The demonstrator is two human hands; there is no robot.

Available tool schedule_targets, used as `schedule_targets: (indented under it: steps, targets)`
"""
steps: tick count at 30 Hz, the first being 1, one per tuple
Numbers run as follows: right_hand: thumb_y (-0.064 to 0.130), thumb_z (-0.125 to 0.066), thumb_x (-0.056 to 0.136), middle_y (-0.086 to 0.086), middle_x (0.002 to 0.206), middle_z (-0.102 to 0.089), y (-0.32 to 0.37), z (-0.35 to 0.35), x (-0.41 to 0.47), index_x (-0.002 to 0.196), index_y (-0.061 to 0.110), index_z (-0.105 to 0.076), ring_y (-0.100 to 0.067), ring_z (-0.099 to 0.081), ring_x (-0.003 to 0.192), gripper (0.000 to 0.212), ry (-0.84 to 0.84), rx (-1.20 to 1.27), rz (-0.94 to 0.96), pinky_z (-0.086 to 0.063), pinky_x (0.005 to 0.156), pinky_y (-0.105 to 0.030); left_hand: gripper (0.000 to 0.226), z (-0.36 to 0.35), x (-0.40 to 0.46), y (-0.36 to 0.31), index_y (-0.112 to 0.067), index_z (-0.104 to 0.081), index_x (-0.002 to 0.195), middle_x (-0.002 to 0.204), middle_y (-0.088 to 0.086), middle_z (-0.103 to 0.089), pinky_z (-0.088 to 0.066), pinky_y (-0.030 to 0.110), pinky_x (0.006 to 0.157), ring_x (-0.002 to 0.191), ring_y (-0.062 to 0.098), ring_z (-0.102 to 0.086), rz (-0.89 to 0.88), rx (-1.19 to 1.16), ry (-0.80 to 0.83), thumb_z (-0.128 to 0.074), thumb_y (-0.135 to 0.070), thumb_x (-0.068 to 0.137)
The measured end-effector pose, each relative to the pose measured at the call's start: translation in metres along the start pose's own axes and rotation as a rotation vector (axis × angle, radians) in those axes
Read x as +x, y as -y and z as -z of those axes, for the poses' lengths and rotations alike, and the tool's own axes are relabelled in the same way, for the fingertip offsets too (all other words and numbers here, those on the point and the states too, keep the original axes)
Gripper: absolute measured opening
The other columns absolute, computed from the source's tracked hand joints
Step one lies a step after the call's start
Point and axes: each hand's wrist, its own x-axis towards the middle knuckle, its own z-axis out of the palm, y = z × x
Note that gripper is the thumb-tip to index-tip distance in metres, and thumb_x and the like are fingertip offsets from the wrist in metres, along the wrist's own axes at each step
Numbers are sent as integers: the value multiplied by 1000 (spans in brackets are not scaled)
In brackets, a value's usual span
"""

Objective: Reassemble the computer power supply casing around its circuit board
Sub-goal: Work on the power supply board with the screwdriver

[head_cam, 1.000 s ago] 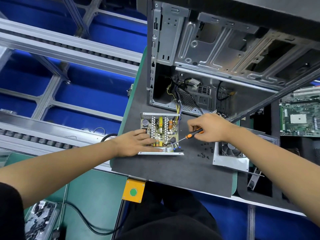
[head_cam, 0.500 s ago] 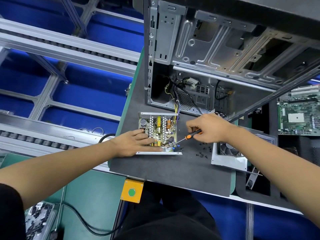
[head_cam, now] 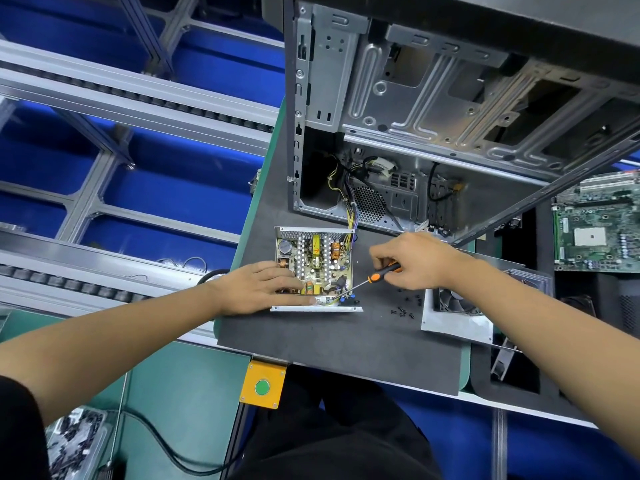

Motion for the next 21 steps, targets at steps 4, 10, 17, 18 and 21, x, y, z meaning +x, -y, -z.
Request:
schedule_targets:
  steps: [4,10,17,18,21]
  targets:
    - [30,-56,76,22,63,-49,1,-1,2,82,33,-49,6,-45,62,10,-1,8,10,-27,52,-23,68,1,4,0,-35,-56,144,135,0,-63,-32,33,107,116,22,-54,-26,12,62,-36,0,89]
    - [33,-53,76,20,66,-52,0,0,5,83,33,-48,-1,-48,64,9,6,6,17,-27,52,-24,70,5,7,1,-35,-60,140,137,-2,-63,-32,34,107,112,22,-63,-45,-16,137,-34,-3,83]
    - [31,-55,76,19,65,-52,-3,-3,7,83,32,-50,-1,-48,63,9,13,-15,22,-26,52,-22,73,12,14,4,-30,-59,141,136,2,-65,-36,36,103,104,24,-66,-77,-28,169,-30,-5,79]
    - [31,-54,76,19,65,-52,-3,-3,7,83,31,-50,-3,-48,63,8,12,-17,24,-26,52,-22,73,11,14,4,-29,-55,144,136,2,-65,-37,35,101,102,24,-65,-89,-22,157,-30,-4,80]
    - [31,-55,77,17,67,-52,-3,-4,8,83,31,-49,-8,-50,66,9,22,-12,28,-28,53,-24,69,8,14,5,-24,-45,150,137,1,-64,-40,33,97,100,22,-61,-145,54,103,-25,0,88]
